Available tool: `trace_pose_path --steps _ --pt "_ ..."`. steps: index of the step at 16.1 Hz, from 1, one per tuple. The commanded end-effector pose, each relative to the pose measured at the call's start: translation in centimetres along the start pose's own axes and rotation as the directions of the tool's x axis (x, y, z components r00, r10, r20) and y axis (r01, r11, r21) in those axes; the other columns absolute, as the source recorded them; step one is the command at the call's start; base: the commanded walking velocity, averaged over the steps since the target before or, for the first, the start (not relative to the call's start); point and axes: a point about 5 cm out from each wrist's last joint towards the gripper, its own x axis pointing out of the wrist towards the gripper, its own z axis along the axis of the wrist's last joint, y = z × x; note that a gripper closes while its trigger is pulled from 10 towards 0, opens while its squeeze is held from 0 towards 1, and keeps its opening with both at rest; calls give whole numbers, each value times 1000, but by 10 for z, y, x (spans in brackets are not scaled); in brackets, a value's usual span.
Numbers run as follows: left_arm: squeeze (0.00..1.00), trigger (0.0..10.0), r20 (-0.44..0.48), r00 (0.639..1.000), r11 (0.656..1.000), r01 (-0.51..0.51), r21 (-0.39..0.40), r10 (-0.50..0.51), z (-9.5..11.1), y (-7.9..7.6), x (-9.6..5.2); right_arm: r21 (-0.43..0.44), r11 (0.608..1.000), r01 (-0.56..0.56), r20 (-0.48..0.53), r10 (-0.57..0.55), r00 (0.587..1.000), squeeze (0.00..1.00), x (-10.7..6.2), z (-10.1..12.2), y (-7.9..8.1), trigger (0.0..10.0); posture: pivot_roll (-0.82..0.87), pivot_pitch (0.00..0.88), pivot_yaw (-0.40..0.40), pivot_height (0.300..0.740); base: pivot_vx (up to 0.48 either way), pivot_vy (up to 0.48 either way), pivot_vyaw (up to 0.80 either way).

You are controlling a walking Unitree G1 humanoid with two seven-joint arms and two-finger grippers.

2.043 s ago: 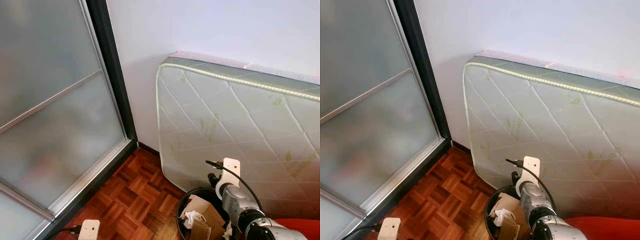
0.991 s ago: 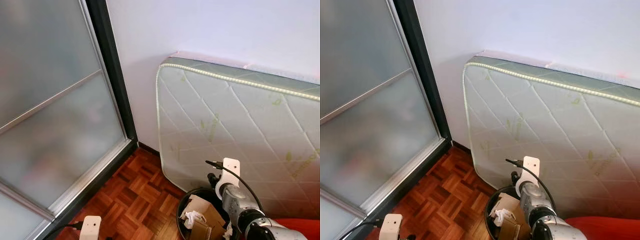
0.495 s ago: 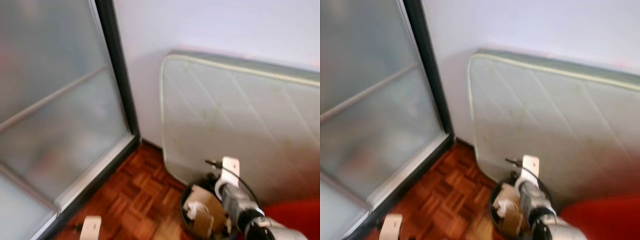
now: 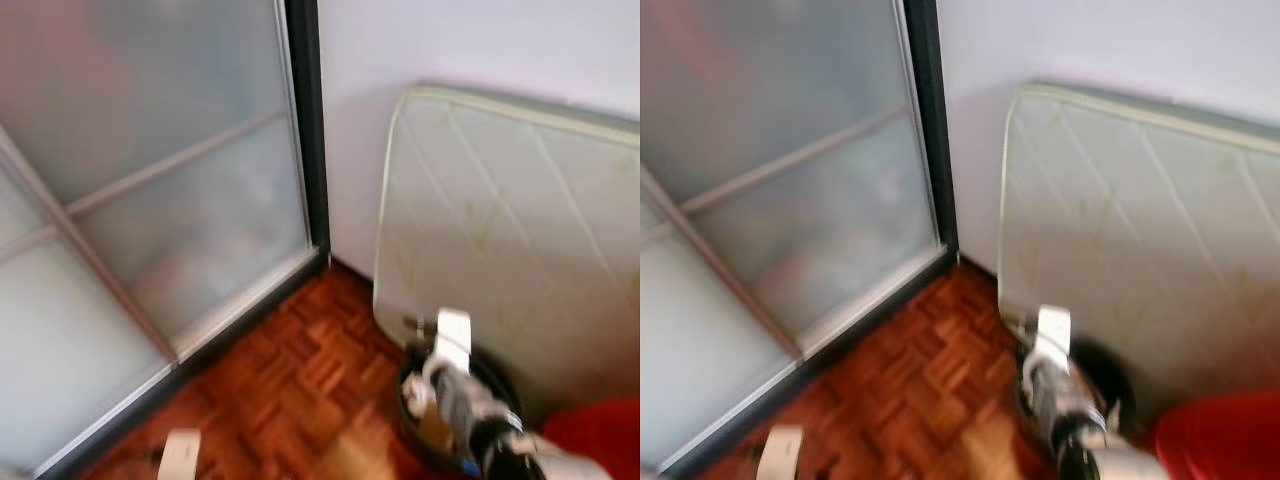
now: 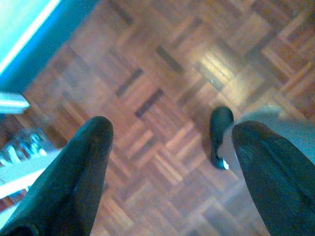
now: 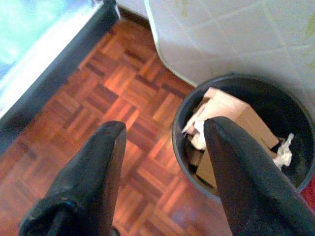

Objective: Clean up the room

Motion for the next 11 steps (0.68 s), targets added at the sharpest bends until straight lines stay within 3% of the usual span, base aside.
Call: trace_pose_path --steps 1,4,11 --pt "0 10000 -28 1000 1000 2 6 -2 -8 -1 -2 -3 1000 21 -24 -22 999 0 -1 -7 -8 10000 -37 0 66 737 -281 0 0" --pt "0 10000 -29 1000 1000 2 7 -1 -9 0 -2 -7 1000 19 -24 -19 1000 0 -1 -7 -8 10000 -37 0 67 737 -269 0 0" --pt "0 10000 -35 999 1000 3 26 -2 -10 0 -2 -5 1000 12 -20 -12 1000 0 -1 -9 -7 10000 -43 0 77 737 0 0 0"
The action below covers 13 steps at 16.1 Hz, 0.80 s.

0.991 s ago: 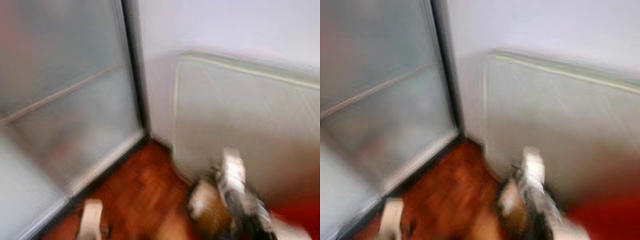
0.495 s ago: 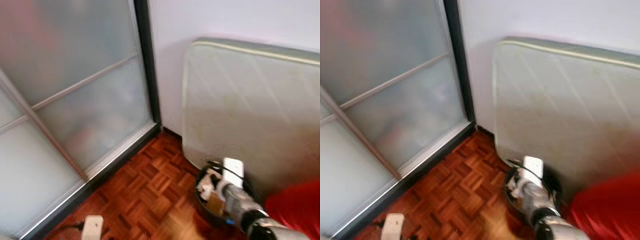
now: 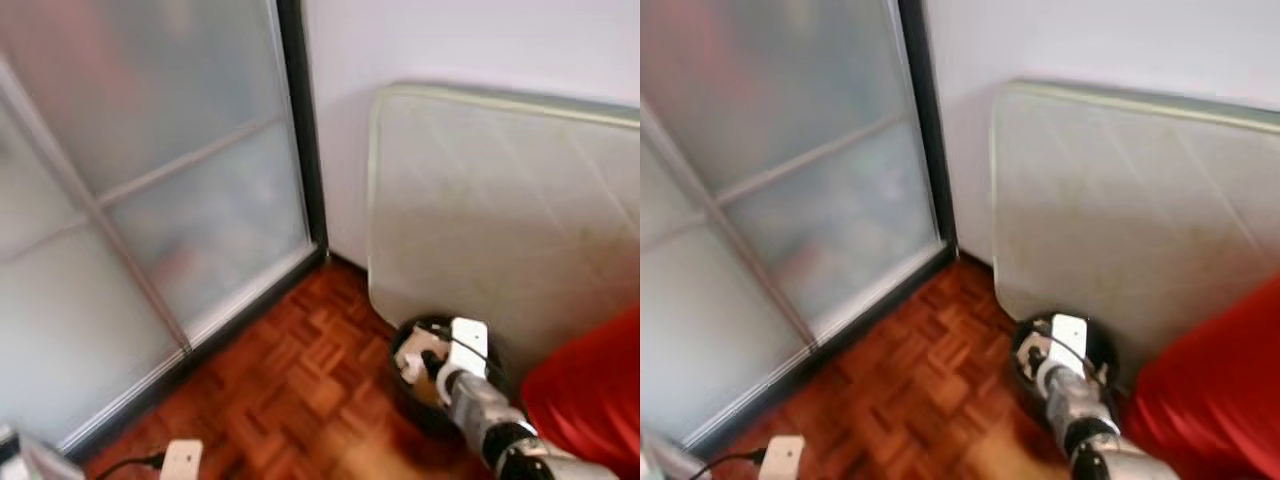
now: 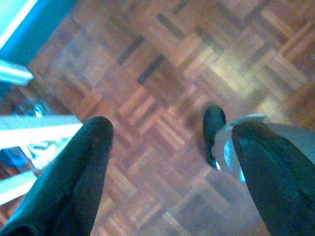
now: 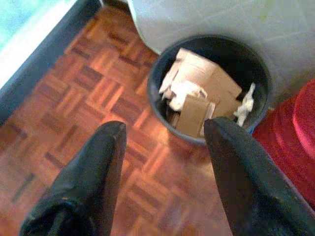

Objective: Clean up the room

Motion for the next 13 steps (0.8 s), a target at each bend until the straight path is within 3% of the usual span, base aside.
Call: trace_pose_path --steps 1,3,11,12,13 --pt "0 10000 7 1000 1000 -1 31 0 5 1 1 -2 1000 -17 10 17 1000 0 0 2 7 10000 -44 0 77 737 0 0 0" --pt "0 10000 8 1000 999 0 32 0 4 1 1 -1 1000 -17 10 17 1000 0 0 2 7 10000 -44 0 77 737 0 0 0" --pt "0 10000 18 1000 999 -14 30 14 5 2 1 -8 1000 -17 -10 17 1000 0 0 2 7 10000 -44 0 77 737 0 0 -755" --pt "0 10000 17 1000 997 -19 69 18 6 3 1 -7 1000 -18 -11 18 1000 0 0 1 7 10000 -45 0 79 737 0 -334 -763" --pt "0 10000 22 999 998 -25 57 24 8 3 1 -6 1000 -17 -12 17 1000 0 0 2 8 10000 -44 0 80 737 0 -472 -763"
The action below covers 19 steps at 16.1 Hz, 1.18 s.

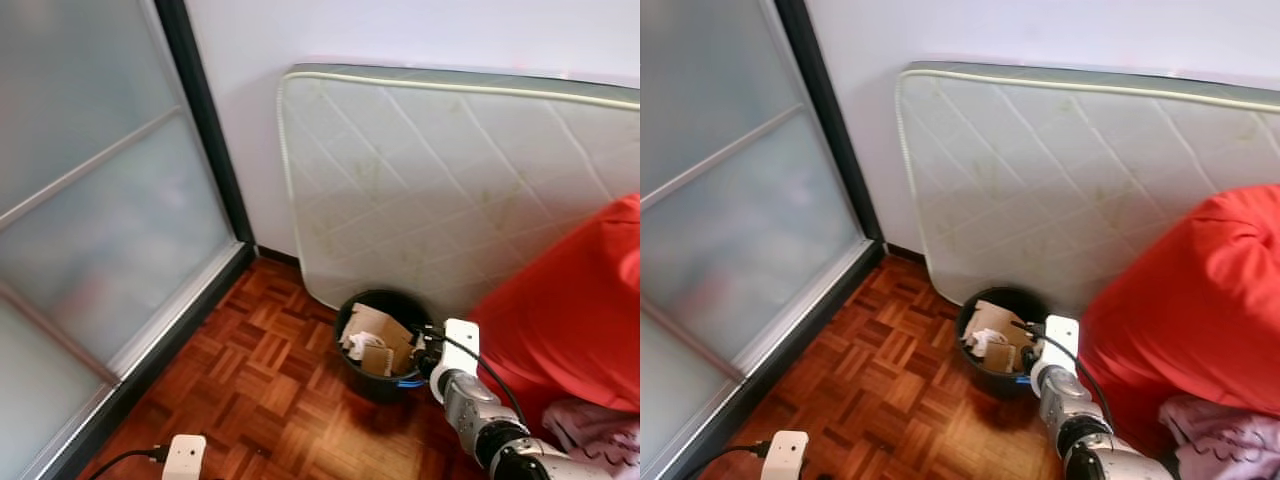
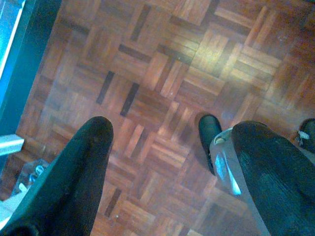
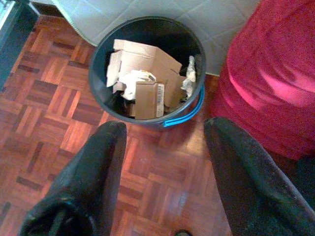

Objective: Clean up the room

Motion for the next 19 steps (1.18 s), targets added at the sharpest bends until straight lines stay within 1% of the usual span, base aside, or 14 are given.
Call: trace_pose_path --steps 1,9,14,16,19 --pt "0 10000 0 1000 1000 -17 4 17 1 5 0 -6 1000 -8 -6 8 1000 0 0 2 4 10000 -44 0 80 737 0 -285 -756" --pt "0 10000 8 1000 1000 -24 -2 24 7 8 1 -2 1000 -9 -7 9 1000 0 0 -1 6 10000 -43 0 86 737 0 0 -759" --pt "0 10000 7 1000 999 -24 -29 24 7 8 1 -5 1000 -8 -9 8 1000 0 0 -2 6 10000 -43 0 81 737 0 0 -758" --pt "0 10000 1 1000 998 -27 -49 27 5 8 1 1 1000 -8 -4 8 1000 0 0 -3 6 10000 -34 0 73 737 0 178 0" --pt "0 10000 -10 999 998 -32 -53 32 1 9 0 -13 1000 -10 -6 10 1000 0 0 -5 5 10000 -30 0 70 737 0 480 0"
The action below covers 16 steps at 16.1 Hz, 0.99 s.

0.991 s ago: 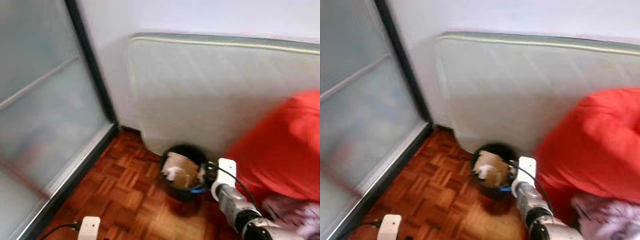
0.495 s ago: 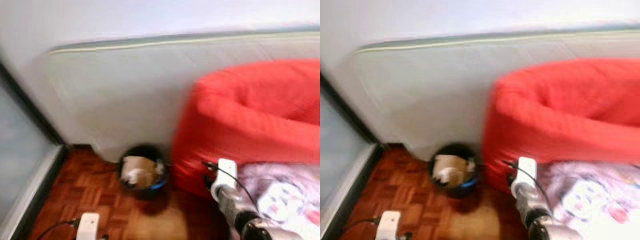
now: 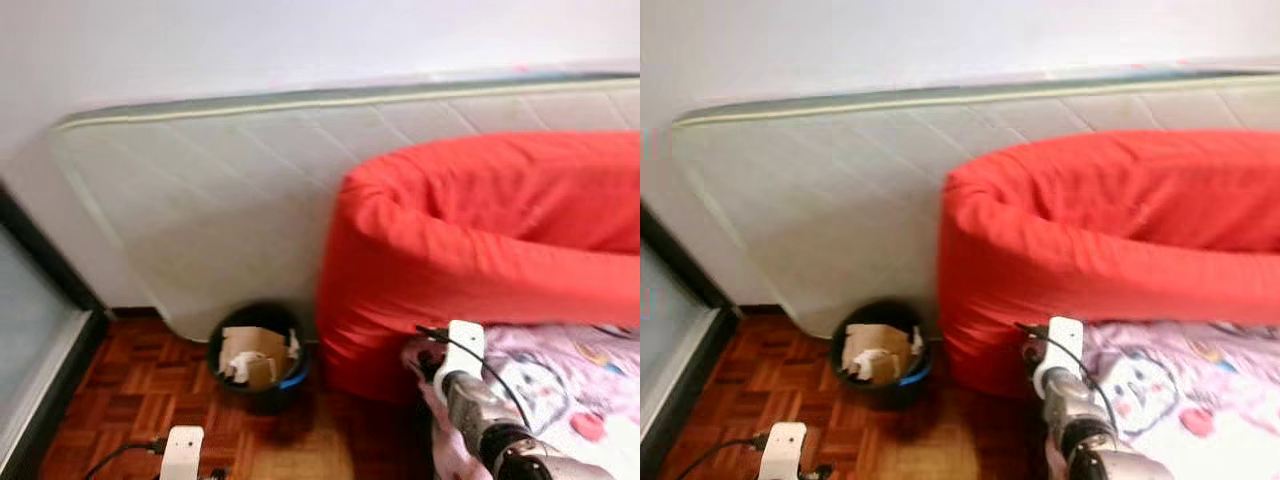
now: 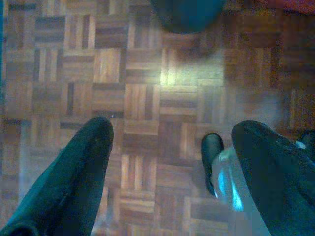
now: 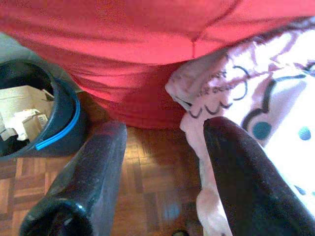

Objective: Clean up the room

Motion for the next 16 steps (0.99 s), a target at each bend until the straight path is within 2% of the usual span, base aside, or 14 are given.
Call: trace_pose_path --steps 1,5,6,8,11,13,14,15,16 --pt "0 10000 -23 1000 1000 -17 -7 17 -4 6 -1 -16 1000 -18 -6 18 1000 0 0 -4 7 10000 -35 0 75 737 0 480 0" --pt "0 10000 -18 1000 1000 -23 0 23 -1 8 0 -46 998 -33 17 34 999 0 0 -2 8 10000 -52 0 78 737 0 480 0" --pt "0 10000 -13 1000 1000 -21 2 22 1 8 0 -82 996 -34 22 36 999 0 0 -1 8 10000 -48 0 81 737 0 0 0" --pt "0 10000 -12 1000 1000 -23 -1 23 0 8 0 -61 996 -61 28 63 998 0 -1 -2 11 10000 -48 0 81 737 0 0 0" --pt "0 10000 -18 1000 1000 -26 0 26 -2 8 -1 -116 986 -120 15 123 992 0 -1 -5 14 10000 -33 0 80 737 0 0 0" --pt "0 10000 -18 999 999 -38 -16 37 -5 9 -2 -110 986 -125 13 128 992 0 -2 -8 14 10000 -23 0 72 737 0 0 0" --pt "0 10000 -17 999 999 -41 -23 41 -5 10 -2 -149 980 -129 28 134 991 0 -2 -7 14 10000 -20 0 69 737 0 0 0" --pt "0 10000 -21 999 998 -46 -36 45 -8 9 -2 -117 990 -75 100 87 991 0 -2 -4 10 10000 -27 0 68 737 0 0 0" --pt "0 10000 -21 999 998 -47 -38 46 -8 9 -2 -98 993 -65 115 76 990 0 -3 -4 10 10000 -27 0 68 737 0 0 0"
